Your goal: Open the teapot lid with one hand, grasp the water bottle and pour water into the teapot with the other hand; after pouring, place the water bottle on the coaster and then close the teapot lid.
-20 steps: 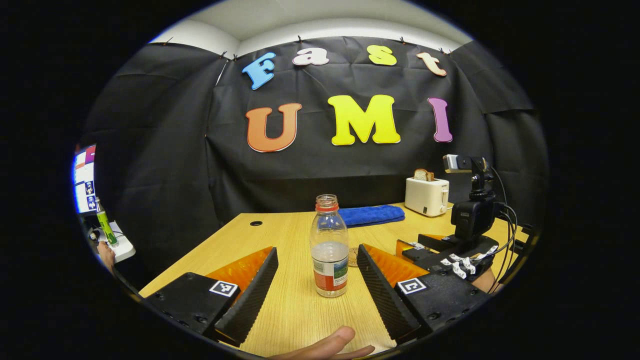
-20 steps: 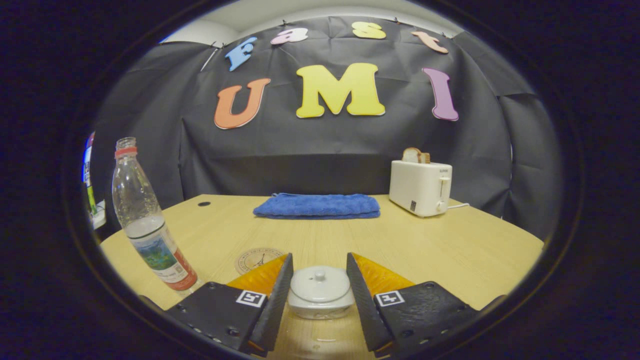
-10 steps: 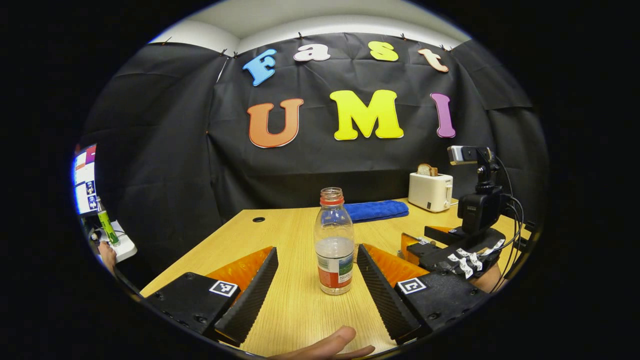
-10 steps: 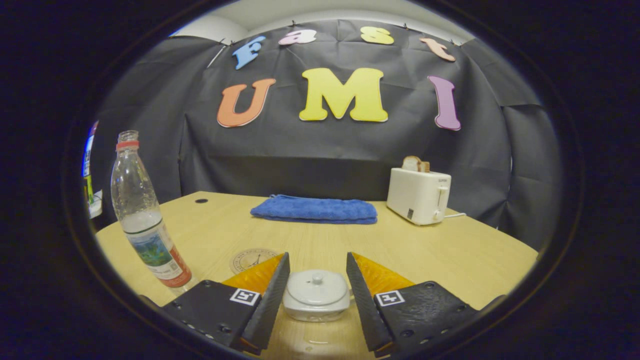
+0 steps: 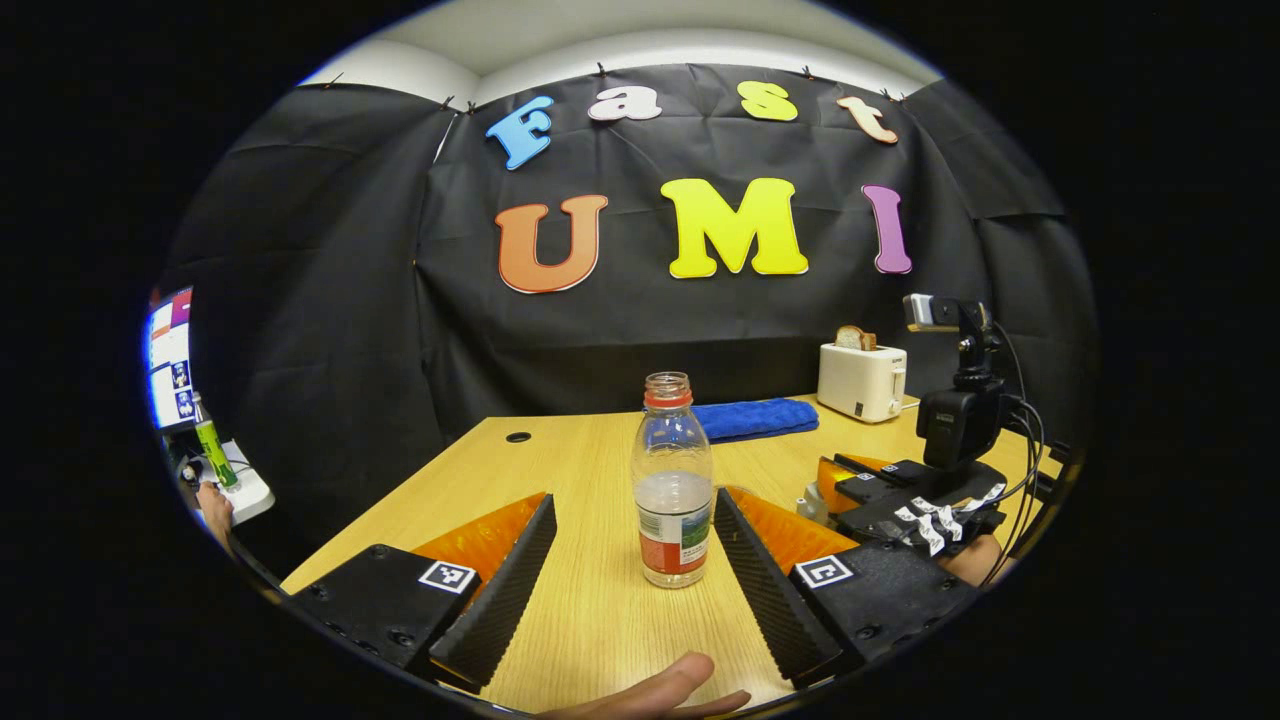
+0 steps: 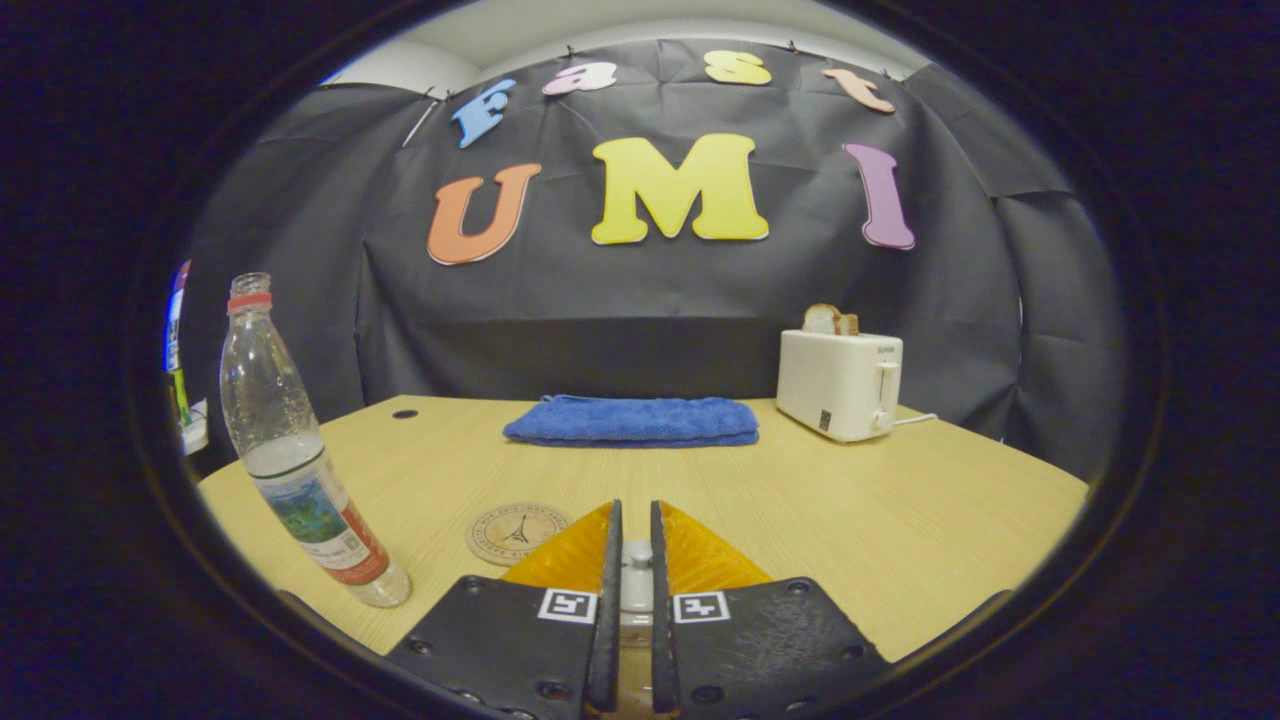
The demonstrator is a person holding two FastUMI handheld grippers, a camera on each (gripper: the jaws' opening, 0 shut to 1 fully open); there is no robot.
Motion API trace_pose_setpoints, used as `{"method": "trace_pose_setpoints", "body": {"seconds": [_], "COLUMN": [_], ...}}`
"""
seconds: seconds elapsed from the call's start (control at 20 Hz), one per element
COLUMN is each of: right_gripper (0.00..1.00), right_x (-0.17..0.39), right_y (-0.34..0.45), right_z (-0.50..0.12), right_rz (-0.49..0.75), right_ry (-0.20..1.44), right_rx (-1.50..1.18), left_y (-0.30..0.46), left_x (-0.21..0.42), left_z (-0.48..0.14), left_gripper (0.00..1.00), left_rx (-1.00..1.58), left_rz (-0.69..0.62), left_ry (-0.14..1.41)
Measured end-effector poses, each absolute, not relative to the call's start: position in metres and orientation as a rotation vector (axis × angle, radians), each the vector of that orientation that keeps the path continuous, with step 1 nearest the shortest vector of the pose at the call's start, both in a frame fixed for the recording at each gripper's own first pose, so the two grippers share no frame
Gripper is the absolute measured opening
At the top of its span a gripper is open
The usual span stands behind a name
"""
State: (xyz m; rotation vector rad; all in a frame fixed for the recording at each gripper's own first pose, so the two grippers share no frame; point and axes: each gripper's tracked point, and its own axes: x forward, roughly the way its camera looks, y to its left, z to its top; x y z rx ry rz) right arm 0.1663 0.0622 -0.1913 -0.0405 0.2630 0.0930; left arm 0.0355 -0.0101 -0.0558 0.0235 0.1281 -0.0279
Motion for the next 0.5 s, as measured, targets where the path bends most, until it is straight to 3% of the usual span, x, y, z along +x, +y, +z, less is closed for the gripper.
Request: {"method": "trace_pose_setpoints", "body": {"seconds": [0.1,0.5], "right_gripper": [0.08,0.1], "right_x": [0.1649,0.1722], "right_y": [0.0598,0.0611], "right_z": [-0.1882,-0.1882], "right_rz": [0.104,0.123], "right_ry": [0.258,0.252], "right_rx": [0.01,-0.051], "left_y": [-0.0078,-0.0135], "left_x": [0.0341,0.0398], "left_z": [-0.053,-0.0601], "left_gripper": [1.0,1.0], "left_rx": [0.026,-0.021], "left_rz": [-0.027,-0.062], "left_ry": [0.119,0.124]}}
